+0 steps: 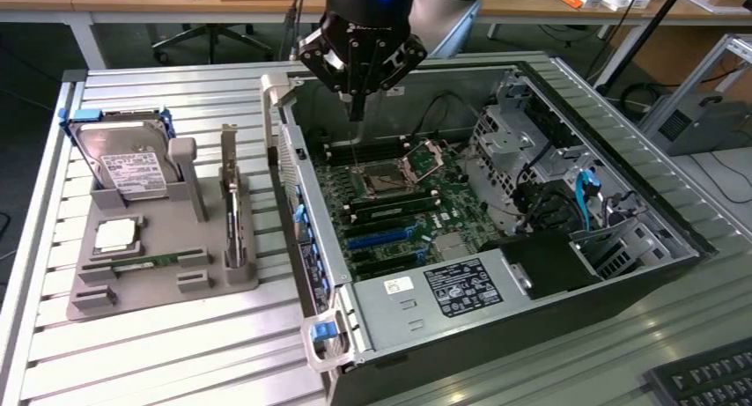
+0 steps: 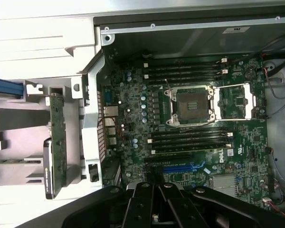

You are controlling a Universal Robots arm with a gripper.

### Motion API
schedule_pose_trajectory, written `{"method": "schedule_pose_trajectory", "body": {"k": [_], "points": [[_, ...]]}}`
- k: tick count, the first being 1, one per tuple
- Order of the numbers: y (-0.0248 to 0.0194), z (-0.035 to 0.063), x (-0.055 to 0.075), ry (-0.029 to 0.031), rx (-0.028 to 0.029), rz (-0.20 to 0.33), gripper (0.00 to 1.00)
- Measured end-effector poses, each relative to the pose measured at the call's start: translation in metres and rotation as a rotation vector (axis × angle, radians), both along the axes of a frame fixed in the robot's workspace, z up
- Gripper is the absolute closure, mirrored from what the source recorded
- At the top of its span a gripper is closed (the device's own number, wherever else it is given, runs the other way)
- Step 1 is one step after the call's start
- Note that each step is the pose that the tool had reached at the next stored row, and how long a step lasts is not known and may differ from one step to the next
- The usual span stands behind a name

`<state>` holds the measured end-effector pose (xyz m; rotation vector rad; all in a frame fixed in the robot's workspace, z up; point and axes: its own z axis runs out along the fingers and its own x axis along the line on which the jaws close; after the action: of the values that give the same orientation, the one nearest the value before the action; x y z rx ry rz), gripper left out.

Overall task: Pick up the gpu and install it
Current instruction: 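Reach for the gpu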

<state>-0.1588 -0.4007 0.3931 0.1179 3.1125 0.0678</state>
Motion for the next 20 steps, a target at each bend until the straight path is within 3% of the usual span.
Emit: {"method": "schedule_pose_trajectory", "body": {"k": [20], "points": [[-0.0003, -0.0001, -0.0057, 0.0000, 0.0000, 0.000, 0.89]]}}
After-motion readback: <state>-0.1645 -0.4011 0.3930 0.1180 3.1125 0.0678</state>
